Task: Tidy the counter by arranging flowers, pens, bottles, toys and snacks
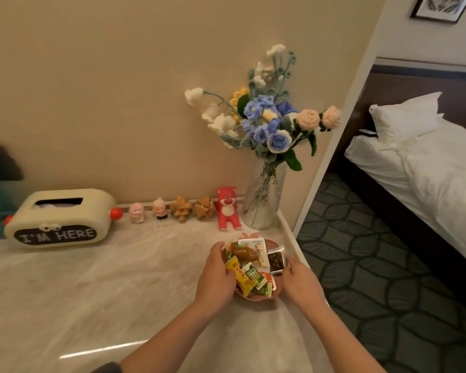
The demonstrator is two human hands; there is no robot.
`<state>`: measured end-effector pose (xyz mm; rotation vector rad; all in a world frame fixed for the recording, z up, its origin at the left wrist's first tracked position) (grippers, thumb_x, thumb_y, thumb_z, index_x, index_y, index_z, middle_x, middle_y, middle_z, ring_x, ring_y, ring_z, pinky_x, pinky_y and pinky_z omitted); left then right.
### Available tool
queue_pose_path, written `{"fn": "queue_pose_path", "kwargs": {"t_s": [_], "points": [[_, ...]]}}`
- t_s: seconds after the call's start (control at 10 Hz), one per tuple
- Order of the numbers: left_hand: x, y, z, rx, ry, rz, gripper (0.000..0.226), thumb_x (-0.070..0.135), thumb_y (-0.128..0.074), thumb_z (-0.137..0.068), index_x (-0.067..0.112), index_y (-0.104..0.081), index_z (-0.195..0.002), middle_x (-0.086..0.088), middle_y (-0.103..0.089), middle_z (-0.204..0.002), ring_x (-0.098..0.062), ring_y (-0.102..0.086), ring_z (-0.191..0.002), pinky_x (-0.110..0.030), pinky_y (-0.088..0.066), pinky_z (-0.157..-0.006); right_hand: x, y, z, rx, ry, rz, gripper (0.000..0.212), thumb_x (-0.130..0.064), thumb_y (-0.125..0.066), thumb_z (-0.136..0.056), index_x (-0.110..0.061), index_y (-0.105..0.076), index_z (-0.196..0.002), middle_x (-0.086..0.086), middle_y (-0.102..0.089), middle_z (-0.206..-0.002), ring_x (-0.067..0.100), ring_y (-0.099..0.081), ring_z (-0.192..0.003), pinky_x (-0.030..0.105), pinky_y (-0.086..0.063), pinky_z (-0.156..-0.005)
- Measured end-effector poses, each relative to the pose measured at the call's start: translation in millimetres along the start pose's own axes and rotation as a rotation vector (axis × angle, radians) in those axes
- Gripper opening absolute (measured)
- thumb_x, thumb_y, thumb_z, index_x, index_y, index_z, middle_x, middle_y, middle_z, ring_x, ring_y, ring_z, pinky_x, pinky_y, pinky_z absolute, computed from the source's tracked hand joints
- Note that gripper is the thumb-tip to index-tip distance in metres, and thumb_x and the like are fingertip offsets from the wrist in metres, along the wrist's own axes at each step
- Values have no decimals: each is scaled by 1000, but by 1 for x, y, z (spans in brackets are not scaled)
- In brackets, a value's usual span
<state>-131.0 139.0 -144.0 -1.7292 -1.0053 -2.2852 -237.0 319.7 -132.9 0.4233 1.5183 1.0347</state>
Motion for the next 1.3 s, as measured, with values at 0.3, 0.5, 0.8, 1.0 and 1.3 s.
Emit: {"fn": "queue_pose_path", "kwargs": {"t_s": [0.3,0.5,0.8,1.0,1.3], "points": [[9,-27,-33,-9,8,-18,67,1,-50,-88,29,-26,-144,-2,-46,-143,-16,-53,-122,-33,-49,-95,19,13,-38,8,-13,171,35,-40,-47,-95,-24,-57,-124,-5,-69,-100,13,-65,-84,32,-58,-74],[8,-30,-39,21,9,-15,67,-1,-51,-86,32,-29,-140,2,-48,-139,-12,-55,-115,-32,-50,-91,19,12,-51,-30,-9,287,44,-45,-50,-93,-27,-47,-133,-5,-69,-99,15,-66,-85,32,-57,-71],[6,-32,-38,19,20,-68,63,5,-49,-88,28,-24,-142,2,-45,-144,-15,-54,-118,-27,-45,-84,21,14,-46,-13,-43,302,49,-46,-49,-94,-25,-40,-138,-7,-66,-95,13,-64,-80,29,-55,-63],[6,-27,-28,-48,57,-27,79,16,-53,-92,27,-1,-150,-7,-31,-152,-24,-48,-128,-31,-44,-94,11,27,-32,45,-23,157,39,-30,-38,-99,-29,-46,-137,-3,-67,-108,16,-62,-88,30,-51,-66],[1,20,9,-65,142,49,71,9,-50,-92,25,-13,-150,-7,-34,-151,-23,-56,-114,-25,-49,-70,-39,-11,6,-132,5,-61,43,-26,-42,-95,-28,-53,-137,0,-57,-137,19,-62,-105,34,-53,-84]]}}
Point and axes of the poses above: each hand's wrist, its own z-axis away from the middle knuckle, its own y-axis out of the back of the hand, x = y × z, the point moved 10 cm from there along -z, towards the middle knuckle
